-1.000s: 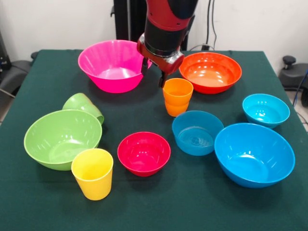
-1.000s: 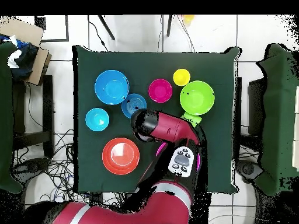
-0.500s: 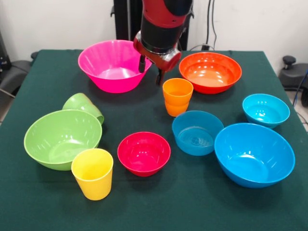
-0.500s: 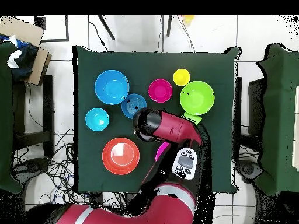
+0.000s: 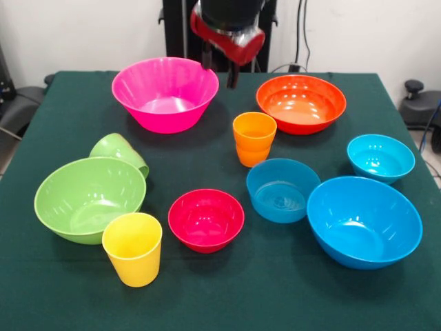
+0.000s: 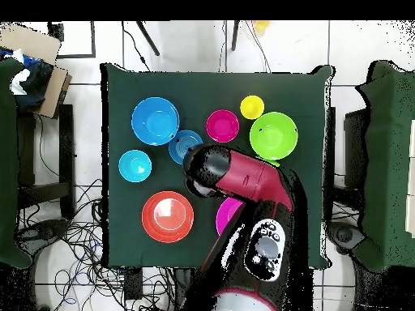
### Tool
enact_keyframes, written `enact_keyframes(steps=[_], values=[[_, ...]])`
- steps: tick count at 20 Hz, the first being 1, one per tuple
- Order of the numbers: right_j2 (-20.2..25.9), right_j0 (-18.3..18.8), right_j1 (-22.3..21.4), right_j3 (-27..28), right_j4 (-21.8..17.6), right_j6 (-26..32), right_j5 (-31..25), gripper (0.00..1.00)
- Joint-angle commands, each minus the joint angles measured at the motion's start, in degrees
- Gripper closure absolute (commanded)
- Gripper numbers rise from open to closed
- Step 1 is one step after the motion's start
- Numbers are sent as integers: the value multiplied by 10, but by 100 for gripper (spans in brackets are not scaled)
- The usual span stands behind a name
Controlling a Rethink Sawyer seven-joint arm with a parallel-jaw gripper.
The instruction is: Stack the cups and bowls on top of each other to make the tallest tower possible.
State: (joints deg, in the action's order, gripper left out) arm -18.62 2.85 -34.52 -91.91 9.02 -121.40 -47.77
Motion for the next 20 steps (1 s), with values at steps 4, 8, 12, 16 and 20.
enact_keyframes(steps=[4,8,12,16,20], values=[[48,5,-35,-74,3,-48,25,0],[54,0,-27,-77,9,-64,40,0],[56,-4,-18,-75,10,-72,52,0],[60,-3,-6,-78,11,-75,76,0],[65,-8,0,-96,25,-94,102,0]])
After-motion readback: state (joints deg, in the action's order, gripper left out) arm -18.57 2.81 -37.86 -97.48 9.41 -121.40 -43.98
